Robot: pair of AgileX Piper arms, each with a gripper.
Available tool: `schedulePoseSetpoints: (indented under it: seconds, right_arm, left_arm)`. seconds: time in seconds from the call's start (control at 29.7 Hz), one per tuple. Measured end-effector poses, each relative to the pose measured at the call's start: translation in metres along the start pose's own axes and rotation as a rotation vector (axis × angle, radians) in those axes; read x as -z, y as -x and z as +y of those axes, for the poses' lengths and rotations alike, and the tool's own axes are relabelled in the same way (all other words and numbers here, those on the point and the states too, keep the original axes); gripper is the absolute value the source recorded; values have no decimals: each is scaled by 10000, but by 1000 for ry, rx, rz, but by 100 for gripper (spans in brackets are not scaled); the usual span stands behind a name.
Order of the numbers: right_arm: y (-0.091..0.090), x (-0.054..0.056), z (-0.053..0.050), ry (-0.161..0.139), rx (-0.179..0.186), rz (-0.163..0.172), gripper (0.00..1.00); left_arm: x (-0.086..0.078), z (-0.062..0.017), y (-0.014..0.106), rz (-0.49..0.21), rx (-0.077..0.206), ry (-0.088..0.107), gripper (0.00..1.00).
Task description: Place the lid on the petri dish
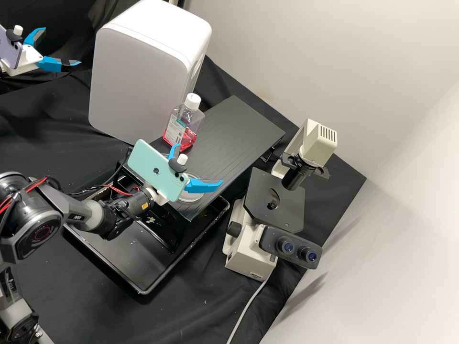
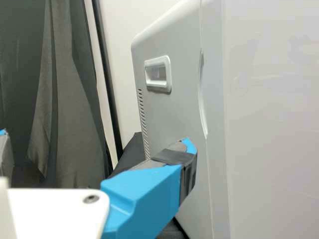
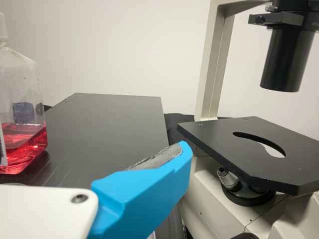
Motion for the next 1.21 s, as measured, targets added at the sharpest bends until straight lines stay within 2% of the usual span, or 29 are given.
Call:
schedulePoseSetpoints:
  seconds: [0.54,0.57,0.74,0.84,0.87,0.98,1.04,1.11,1.21]
  right_arm:
    - [0,0,0,0,0,0,100]
    - [0,0,0,0,0,0,100]
    - [0,0,0,0,0,0,100]
    - [0,0,0,0,0,0,100]
    - [0,0,0,0,0,0,100]
    - [0,0,0,0,0,0,100]
    - [0,0,0,0,0,0,100]
    - [0,0,0,0,0,0,100]
    - [0,0,0,0,0,0,100]
  left_arm:
    - [-14,-3,1,5,-1,-2,100]
    - [-21,-4,1,10,-1,2,100]
    - [-155,-34,20,16,-1,55,100]
    - [-345,-50,47,-15,-11,88,100]
    - [-418,-58,59,-29,-13,92,100]
    - [-590,-85,97,-83,-37,79,100]
    - [-683,-147,139,-125,-54,68,100]
    - [-731,-219,164,-146,-58,61,100]
    - [-790,-355,200,-177,-18,48,100]
